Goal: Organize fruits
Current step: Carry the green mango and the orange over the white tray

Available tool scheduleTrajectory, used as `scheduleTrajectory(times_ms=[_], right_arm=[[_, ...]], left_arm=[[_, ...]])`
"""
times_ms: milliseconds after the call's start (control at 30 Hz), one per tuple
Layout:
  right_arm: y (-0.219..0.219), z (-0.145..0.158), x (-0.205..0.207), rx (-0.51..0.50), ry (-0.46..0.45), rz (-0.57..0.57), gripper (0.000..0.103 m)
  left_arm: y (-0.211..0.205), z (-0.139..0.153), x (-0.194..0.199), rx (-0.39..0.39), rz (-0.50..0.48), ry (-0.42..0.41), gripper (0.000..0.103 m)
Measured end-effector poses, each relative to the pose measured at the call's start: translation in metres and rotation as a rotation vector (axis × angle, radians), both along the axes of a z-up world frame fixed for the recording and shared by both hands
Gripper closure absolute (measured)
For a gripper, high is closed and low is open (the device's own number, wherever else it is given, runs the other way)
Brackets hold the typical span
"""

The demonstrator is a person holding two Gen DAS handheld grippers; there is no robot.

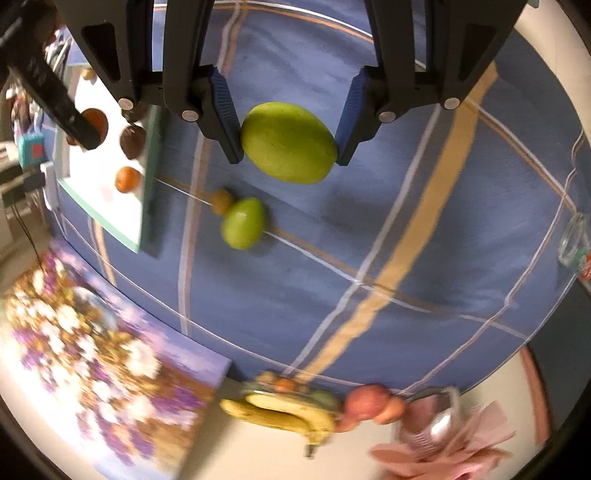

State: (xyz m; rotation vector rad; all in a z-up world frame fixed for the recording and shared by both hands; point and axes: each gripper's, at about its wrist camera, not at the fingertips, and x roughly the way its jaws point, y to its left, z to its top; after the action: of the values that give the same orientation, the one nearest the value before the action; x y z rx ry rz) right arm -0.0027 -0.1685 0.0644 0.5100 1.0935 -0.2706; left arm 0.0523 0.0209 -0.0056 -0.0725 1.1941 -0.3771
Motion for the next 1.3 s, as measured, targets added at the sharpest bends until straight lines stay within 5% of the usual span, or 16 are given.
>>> scheduleTrajectory(times_ms=[600, 1033, 1300], right_arm=[[-0.124, 0.021, -0.102, -0.057, 0.051, -0.38, 0.065], [-0.144, 0.033, -0.125, -0.09, 0.035, -0.447, 0.065], [-0.147, 0.006, -0.115, -0.043, 0.09, -0.424, 0.065]], left_arm=[[-0.126, 0.021, -0.081, -0.016, -0.411, -0.067, 0.05], [-0.185, 0.008, -0.117, 0.021, -0.574, -0.071, 0.05], [-0.202, -0.013, -0.121, 0.072, -0.604, -0.049, 0.05]])
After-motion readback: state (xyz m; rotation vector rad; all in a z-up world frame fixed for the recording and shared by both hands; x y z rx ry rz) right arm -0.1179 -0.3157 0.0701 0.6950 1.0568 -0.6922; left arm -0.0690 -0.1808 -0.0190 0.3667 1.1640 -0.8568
